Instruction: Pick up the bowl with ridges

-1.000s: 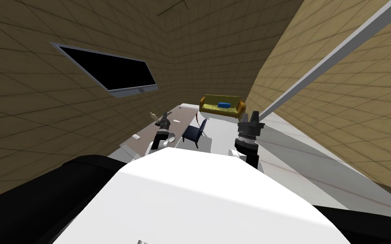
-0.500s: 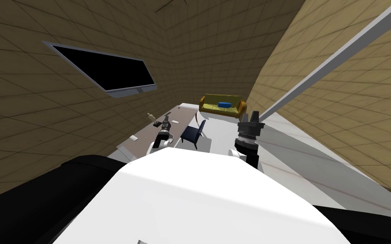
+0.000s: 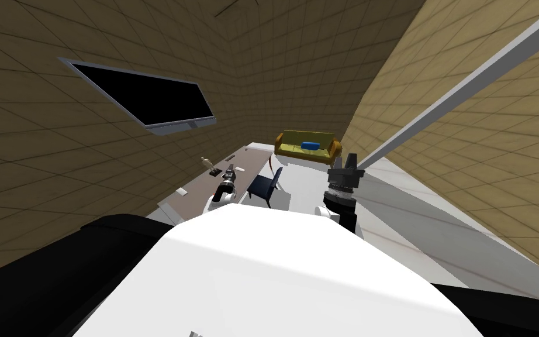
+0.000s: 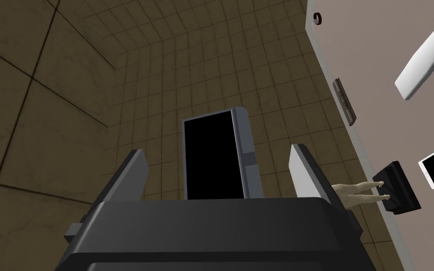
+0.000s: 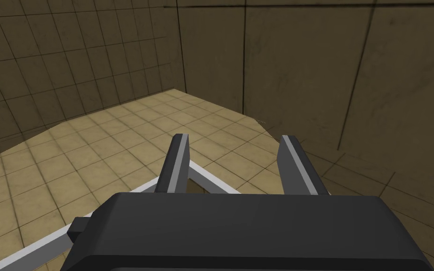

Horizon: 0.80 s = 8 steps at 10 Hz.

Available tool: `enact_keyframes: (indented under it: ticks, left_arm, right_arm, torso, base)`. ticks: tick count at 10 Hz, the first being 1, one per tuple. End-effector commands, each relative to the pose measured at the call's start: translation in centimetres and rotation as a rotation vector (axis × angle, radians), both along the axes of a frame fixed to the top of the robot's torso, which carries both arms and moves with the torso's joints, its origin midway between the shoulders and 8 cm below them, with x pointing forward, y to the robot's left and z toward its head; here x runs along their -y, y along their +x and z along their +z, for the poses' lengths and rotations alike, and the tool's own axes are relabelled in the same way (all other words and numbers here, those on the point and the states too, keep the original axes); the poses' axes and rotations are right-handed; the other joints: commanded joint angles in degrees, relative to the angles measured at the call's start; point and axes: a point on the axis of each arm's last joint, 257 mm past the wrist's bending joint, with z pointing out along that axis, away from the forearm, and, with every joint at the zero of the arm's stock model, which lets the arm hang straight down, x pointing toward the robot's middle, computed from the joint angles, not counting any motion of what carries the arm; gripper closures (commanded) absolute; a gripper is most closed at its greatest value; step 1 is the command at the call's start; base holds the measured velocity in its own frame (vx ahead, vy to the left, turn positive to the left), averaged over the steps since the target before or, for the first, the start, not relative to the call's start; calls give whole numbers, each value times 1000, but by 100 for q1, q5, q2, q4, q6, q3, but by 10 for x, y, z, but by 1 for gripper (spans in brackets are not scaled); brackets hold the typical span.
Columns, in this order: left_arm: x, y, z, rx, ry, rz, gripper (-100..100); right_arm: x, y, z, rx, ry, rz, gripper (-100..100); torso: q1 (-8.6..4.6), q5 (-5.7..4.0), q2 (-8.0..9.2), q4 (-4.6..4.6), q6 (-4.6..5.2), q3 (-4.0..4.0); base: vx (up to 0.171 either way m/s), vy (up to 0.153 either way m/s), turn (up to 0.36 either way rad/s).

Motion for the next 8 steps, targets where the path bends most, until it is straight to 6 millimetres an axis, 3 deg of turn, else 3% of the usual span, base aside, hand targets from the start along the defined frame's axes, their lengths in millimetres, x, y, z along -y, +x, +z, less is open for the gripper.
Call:
enact_keyframes:
  ticks: [1, 4, 5, 6, 8]
  left_arm:
    - [-9, 1, -21, -58, -30, 20, -100]
    - [-16, 1, -44, -122, -61, 39, -100]
    - [-23, 0, -63, -171, -90, 55, -100]
    - [-23, 0, -64, -176, -91, 56, -100]
    - [-33, -1, -98, -260, -149, 84, -100]
  right_arm:
    - [0, 0, 0, 0, 0, 0, 0]
    - [0, 0, 0, 0, 0, 0, 0]
    - [0, 0, 0, 0, 0, 0, 0]
    - [0, 0, 0, 0, 0, 0, 0]
    - [0, 0, 0, 0, 0, 0, 0]
  torso:
    - [0, 0, 0, 0, 0, 0]
    - [-1, 1, 7, 2, 0, 4]
    - [1, 0, 9, 2, 0, 5]
    - [2, 1, 5, 1, -1, 3]
    - [7, 2, 10, 2, -1, 6]
  base:
    - [58, -35, 40]
    - [44, -39, 32]
    - [59, -37, 51]
    - [43, -33, 27]
    - [44, -30, 62]
